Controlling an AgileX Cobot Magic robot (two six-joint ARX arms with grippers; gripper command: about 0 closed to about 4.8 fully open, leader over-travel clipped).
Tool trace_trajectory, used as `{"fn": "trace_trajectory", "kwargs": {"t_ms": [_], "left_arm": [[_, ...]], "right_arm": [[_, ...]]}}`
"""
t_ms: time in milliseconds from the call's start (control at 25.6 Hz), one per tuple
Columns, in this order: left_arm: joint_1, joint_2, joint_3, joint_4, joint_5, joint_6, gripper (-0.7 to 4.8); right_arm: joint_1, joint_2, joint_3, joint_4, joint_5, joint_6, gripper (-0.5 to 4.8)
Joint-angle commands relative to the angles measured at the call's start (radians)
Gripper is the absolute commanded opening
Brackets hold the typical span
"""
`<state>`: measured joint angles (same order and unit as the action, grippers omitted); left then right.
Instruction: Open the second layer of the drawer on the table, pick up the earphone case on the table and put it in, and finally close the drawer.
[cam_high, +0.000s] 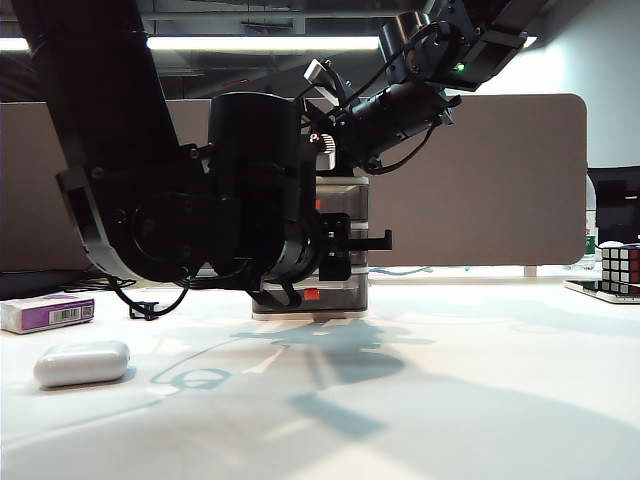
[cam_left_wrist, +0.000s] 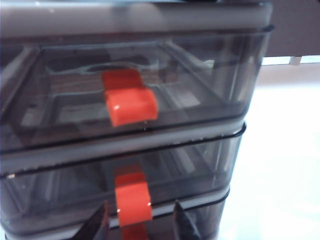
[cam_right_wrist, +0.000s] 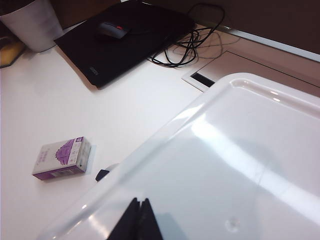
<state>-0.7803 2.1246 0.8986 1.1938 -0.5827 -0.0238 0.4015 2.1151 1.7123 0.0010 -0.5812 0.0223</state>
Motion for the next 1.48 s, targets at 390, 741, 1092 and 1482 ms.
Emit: {"fn": "trace_trajectory", "kwargs": {"t_ms": [390,741,1092,1482], "left_arm": [[0.004,-0.002,0.003,0.027,-0.027,0.027,1.56],[0.019,0.0,0.003,0.044,-0.026,0.024,1.56],[0.028,0.003,0.003,0.043,-0.014,-0.003,1.56],[0.027,0.037,0.052,0.01,0.005,-0.009,1.56]], "right_arm": [[0.001,0.0,0.0,-0.038,-0.024,0.0,-0.05],[0.002,-0.001,0.0,-0.059,-0.024,-0.001,-0.05],[0.002,-0.001,0.0,-0.06,-0.024,-0.001,-0.05],[0.002,-0.001,-0.001,-0.059,-0.024,-0.001,-0.05]]}}
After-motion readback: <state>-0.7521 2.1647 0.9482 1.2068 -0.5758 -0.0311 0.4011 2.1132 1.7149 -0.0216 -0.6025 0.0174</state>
